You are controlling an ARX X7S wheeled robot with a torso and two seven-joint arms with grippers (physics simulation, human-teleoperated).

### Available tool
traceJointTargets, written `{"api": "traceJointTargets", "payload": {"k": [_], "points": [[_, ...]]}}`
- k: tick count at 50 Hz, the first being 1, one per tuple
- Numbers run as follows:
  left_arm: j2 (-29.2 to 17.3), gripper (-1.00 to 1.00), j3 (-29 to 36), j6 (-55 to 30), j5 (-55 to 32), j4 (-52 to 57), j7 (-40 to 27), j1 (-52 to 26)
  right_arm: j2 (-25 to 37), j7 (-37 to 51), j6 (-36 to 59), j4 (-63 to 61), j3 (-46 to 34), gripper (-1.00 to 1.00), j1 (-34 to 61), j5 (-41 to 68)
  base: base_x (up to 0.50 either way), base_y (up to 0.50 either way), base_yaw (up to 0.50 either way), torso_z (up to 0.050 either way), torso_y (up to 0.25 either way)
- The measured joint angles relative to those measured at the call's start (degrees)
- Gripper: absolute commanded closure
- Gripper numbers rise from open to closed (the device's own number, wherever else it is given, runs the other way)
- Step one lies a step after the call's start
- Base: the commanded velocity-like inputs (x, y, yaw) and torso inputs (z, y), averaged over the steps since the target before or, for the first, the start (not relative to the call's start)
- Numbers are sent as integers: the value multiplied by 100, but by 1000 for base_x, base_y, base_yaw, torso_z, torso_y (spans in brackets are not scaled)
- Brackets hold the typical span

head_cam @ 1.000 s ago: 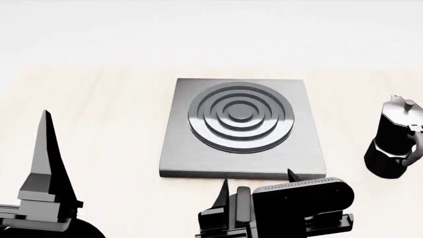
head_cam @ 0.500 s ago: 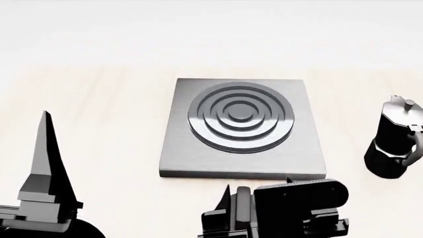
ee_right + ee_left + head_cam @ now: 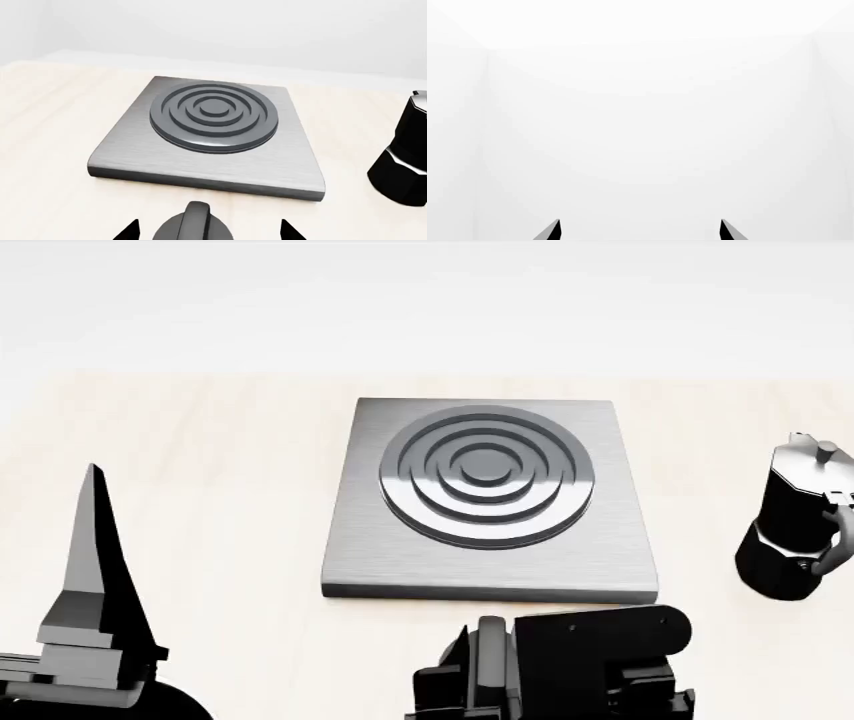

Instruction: Turn on the stove.

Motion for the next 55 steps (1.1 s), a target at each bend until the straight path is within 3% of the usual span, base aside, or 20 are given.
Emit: {"api": "traceJointTargets", "payload": {"k": [55], "points": [[-102,-100,91,16,-62,-12,-132,-51,105,354,-339,1336,-266,-100,304,377,0,0,0,0,0]]}}
